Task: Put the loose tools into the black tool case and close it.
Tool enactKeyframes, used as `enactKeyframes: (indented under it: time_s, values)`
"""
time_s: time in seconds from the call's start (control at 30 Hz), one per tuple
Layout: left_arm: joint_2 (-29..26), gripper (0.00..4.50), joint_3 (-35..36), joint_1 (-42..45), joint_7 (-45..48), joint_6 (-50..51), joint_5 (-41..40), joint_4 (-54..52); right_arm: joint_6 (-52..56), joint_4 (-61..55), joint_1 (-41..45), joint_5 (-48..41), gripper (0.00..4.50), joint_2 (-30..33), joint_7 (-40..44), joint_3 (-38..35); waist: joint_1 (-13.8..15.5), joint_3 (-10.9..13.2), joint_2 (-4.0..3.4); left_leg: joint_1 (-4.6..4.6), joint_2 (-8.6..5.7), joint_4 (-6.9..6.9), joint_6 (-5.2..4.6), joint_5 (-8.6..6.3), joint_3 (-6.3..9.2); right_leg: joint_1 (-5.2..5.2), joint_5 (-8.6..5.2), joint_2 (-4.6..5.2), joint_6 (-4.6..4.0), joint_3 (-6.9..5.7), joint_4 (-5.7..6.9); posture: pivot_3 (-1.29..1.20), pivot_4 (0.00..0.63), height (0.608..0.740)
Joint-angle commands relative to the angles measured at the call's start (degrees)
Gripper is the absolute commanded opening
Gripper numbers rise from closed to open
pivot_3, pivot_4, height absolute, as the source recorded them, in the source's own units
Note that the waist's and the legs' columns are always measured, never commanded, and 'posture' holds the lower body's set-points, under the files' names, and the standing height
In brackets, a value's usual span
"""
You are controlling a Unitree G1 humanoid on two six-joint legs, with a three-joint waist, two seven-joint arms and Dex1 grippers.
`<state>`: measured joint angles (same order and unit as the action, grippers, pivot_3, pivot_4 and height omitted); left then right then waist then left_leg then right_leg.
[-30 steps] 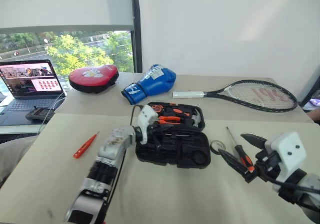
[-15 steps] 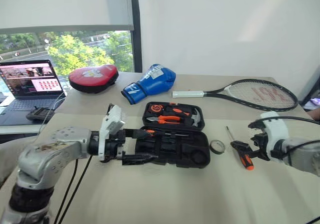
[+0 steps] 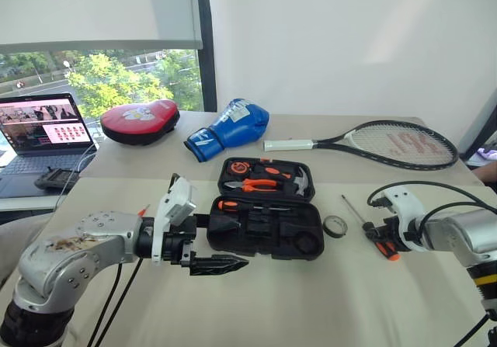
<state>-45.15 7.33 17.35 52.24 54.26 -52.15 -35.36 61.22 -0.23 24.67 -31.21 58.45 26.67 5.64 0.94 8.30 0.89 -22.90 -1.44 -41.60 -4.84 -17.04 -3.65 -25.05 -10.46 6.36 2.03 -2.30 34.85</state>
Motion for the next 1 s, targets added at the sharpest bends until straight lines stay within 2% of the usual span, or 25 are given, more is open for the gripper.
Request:
enactKeyframes:
  time_s: [0.03, 0.07, 0.1, 0.2, 0.27, 0.3, 0.37, 0.43, 0.47, 0.7, 1.0]
  values:
    - [3.47, 4.48, 2.92, -4.36, -2.27, -11.73, 6.63, -0.03, -10.11, -12.32, -1.96, 0.42, 0.76, 5.88, 9.57, -7.31, -0.14, 0.19, -0.31, 0.01, -0.01, 0.00, 0.00, 0.00, -0.01, 0.00, -0.01, 0.02, 0.02, 0.03, 0.02, 0.00, 0.150, 0.740]
    - [5.65, 4.48, 4.10, -5.24, -2.08, -14.29, 6.04, 1.04, -11.04, -13.91, -1.98, 0.48, 0.76, 6.63, 11.21, -7.57, -0.24, 0.28, -0.46, 0.00, -0.02, 0.00, -0.01, 0.00, -0.01, -0.01, 0.00, 0.03, 0.02, 0.04, -0.02, 0.00, 0.150, 0.740]
    - [4.72, 4.48, 4.66, -5.99, -0.06, -15.11, 6.17, 2.14, -13.20, -15.99, -1.25, 1.74, 0.76, 7.78, 13.65, -5.99, -0.27, 0.30, -0.47, 0.03, -0.03, 0.00, -0.02, -0.01, -0.03, -0.01, 0.01, 0.08, 0.03, 0.11, 0.02, 0.00, 0.150, 0.740]
    - [0.07, 4.48, 9.06, -8.31, 6.07, -12.77, 1.37, 3.66, -16.79, -17.68, 10.46, 7.01, 0.76, 3.38, 22.34, 7.03, -1.15, 0.46, -0.23, 0.06, 0.20, 0.00, 0.12, 0.02, -0.03, -0.05, 0.03, -0.14, -0.04, 0.04, 0.00, 0.00, 0.150, 0.740]
    - [-1.33, 4.48, 11.29, -11.13, 7.92, -12.85, 0.02, 4.19, -21.86, -12.09, 20.22, 15.28, 0.76, -3.39, 29.43, 19.11, -2.18, 0.56, -0.14, 0.19, 0.39, 0.02, 0.14, -0.05, -0.08, -0.04, 0.06, -0.31, -0.19, 0.06, 0.01, 0.00, 0.150, 0.740]
    - [-1.84, 4.48, 11.48, -11.97, 8.47, -13.48, 0.39, 4.49, -24.37, -8.92, 23.51, 18.83, 0.76, -5.82, 32.15, 23.31, -1.81, 0.65, -0.12, 0.34, 0.39, 0.18, 0.00, -0.13, -0.07, -0.05, 0.06, -0.32, -0.21, 0.05, 0.02, 0.00, 0.150, 0.740]
    - [-2.44, 4.48, 11.58, -12.64, 9.21, -14.36, 0.87, 5.02, -27.23, -3.99, 27.36, 22.80, 0.76, -9.04, 35.27, 27.43, -1.65, 0.81, -0.09, 0.62, 0.37, 0.46, 0.15, 0.00, -0.07, 0.06, -0.01, -0.36, -0.40, 0.05, 0.17, 0.00, 0.150, 0.740]
    - [-2.90, 4.48, 12.83, -13.63, 9.10, -14.28, 0.44, 4.99, -30.32, 4.66, 31.79, 26.53, 0.76, -13.90, 37.26, 30.73, -0.88, 0.84, -0.07, 0.45, 0.25, 0.64, 0.36, 0.30, 0.02, -0.12, 0.01, -0.30, -0.44, -0.05, 0.17, 0.00, 0.150, 0.740]
    - [-3.21, 4.48, 13.37, -14.36, 9.21, -14.49, 0.58, 4.72, -32.19, 8.29, 33.44, 28.28, 0.76, -15.65, 38.46, 32.04, -0.82, 0.85, -0.07, 0.40, 0.25, 0.63, 0.63, 0.46, 0.02, -0.14, 0.02, -0.30, -0.45, -0.06, 0.18, 0.00, 0.150, 0.740]
    - [-3.59, 4.48, 16.60, -17.19, 8.17, -14.29, -0.49, 3.90, -35.30, 21.31, 37.95, 32.66, 0.76, -22.64, 44.53, 32.44, -0.73, 0.85, -0.05, -0.05, 0.14, 0.68, 0.60, 0.42, 0.11, -0.38, 0.04, -0.23, -0.45, -0.17, 0.06, 0.00, 0.150, 0.740]
    - [-3.61, 4.48, 16.46, -17.70, 7.57, -14.96, 0.23, 3.83, -31.88, 24.46, 38.12, 34.44, 0.76, -26.41, 49.04, 31.18, -1.57, 0.86, -0.06, 0.04, 0.16, 0.78, 0.75, 0.40, 0.14, -0.40, 0.04, -0.22, -0.44, -0.27, 0.08, 0.00, 0.150, 0.740]
